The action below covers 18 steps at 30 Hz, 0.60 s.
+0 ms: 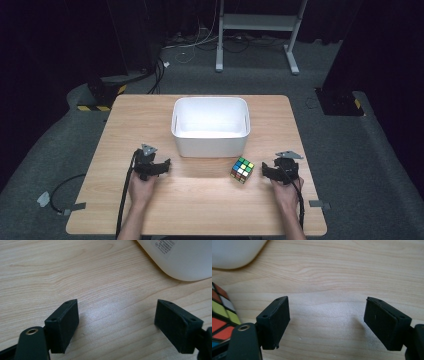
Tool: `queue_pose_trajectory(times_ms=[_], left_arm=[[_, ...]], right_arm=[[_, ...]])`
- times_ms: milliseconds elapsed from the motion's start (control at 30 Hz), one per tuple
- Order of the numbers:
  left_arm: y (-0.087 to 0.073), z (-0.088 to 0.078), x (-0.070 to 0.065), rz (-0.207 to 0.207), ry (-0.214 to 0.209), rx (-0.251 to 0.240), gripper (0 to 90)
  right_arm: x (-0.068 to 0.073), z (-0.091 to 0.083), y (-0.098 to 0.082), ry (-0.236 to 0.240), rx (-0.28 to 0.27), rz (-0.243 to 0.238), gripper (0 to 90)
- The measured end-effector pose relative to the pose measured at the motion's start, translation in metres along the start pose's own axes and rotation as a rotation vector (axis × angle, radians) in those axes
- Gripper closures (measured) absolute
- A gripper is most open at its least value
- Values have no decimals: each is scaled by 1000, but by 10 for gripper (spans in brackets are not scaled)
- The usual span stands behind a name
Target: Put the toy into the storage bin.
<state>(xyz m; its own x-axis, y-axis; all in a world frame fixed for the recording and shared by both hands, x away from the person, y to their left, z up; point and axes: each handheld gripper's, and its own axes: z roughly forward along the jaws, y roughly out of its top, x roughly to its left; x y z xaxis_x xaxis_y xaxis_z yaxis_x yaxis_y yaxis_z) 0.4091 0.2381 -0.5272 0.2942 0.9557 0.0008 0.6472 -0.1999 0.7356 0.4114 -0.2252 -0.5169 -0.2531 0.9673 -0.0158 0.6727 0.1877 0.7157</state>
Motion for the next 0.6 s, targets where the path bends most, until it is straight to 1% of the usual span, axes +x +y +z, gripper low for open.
queue_pose_trajectory(times_ms=[67,167,233,333,433,533,600], left_arm=[[0,0,0,0,0,0,197],[0,0,0,0,0,-1,197],[0,0,0,0,0,-1,198],[0,0,0,-1,-1,0,198],[0,0,0,-1,-1,0,198],[0,0,0,0,0,-1,198],[0,0,0,-1,-1,0,197]], right_arm=[[2,-2,1,9,-17,-7,214],[4,-4,0,23,-11,-24,212],[6,-6,0,32,-16,-23,213],[8,-10,1,35,-28,-31,214],[12,-12,0,23,-40,-44,213],[14,-14,-2,19,-45,-48,211],[14,-15,-3,23,-50,-40,209]])
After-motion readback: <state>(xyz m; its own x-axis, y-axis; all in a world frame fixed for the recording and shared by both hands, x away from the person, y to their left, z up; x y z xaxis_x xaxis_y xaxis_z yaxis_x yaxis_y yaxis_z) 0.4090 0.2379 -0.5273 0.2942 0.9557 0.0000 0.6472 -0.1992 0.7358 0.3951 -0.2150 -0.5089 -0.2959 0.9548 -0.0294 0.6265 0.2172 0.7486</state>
